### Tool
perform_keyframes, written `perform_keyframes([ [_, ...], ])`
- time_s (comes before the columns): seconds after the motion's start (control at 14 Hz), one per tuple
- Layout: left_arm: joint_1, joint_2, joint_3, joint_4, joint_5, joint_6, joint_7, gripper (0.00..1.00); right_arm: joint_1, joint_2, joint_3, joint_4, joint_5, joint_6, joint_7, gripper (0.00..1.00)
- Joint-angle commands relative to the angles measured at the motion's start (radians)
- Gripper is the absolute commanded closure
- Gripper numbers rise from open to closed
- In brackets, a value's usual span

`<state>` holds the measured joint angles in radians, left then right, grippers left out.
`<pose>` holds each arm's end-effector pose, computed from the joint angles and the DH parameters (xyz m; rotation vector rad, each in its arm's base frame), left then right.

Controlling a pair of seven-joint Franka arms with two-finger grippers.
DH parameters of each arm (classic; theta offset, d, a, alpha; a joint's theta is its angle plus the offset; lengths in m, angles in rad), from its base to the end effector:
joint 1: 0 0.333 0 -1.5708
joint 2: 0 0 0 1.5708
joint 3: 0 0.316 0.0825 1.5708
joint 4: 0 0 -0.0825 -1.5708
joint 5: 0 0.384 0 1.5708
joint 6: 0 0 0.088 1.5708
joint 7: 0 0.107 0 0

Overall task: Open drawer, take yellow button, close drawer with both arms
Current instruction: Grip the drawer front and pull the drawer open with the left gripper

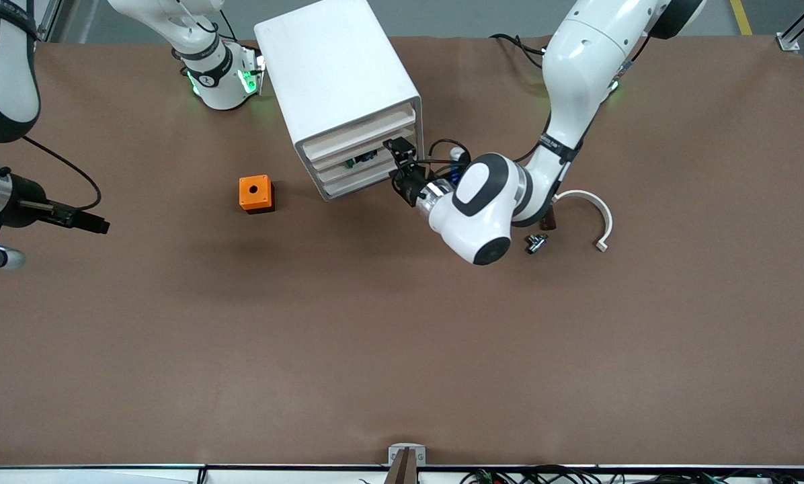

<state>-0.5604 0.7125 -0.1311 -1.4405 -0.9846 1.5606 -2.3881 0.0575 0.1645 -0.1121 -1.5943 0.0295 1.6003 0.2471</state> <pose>0.4758 -0.4881 0.2891 -1.2119 -1.9315 1.3730 0.5951 -0.0251 0.5215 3.0914 -0.4749 -0.2472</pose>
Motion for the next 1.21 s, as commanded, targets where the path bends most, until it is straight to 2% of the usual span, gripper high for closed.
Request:
perform_keyframes([
  [0.0, -0.007, 0.024, 0.001, 0.02, -0.061, -0.056, -0.028, 0.29, 0.016, -0.01, 0.0, 0.004, 0.009, -0.017, 0.069, 0.0],
  [0.07, -0.018, 0.031, 0.001, 0.019, -0.078, -0.059, -0.029, 0.35, 0.016, -0.01, 0.0, 0.004, 0.009, -0.019, 0.07, 0.0],
  [0.29, -0.041, 0.047, 0.001, 0.019, -0.08, -0.06, -0.068, 0.36, 0.015, -0.01, 0.0, 0.004, 0.009, -0.019, 0.072, 0.0],
  [0.43, -0.056, 0.065, 0.001, 0.02, -0.08, -0.06, -0.107, 0.41, 0.015, -0.01, 0.0, 0.002, 0.009, -0.02, 0.072, 0.0],
  [0.71, -0.062, 0.065, 0.001, 0.023, -0.08, -0.062, -0.118, 0.83, 0.015, -0.01, 0.0, 0.002, 0.01, -0.02, 0.073, 0.0],
  [0.93, -0.056, 0.062, 0.005, 0.025, -0.077, -0.083, -0.131, 0.97, 0.016, -0.011, 0.0, 0.0, 0.01, -0.02, 0.081, 0.0],
  [1.14, -0.024, 0.058, 0.043, 0.052, -0.072, -0.089, -0.137, 0.99, 0.016, -0.01, 0.0, 0.0, 0.01, -0.02, 0.081, 0.0],
])
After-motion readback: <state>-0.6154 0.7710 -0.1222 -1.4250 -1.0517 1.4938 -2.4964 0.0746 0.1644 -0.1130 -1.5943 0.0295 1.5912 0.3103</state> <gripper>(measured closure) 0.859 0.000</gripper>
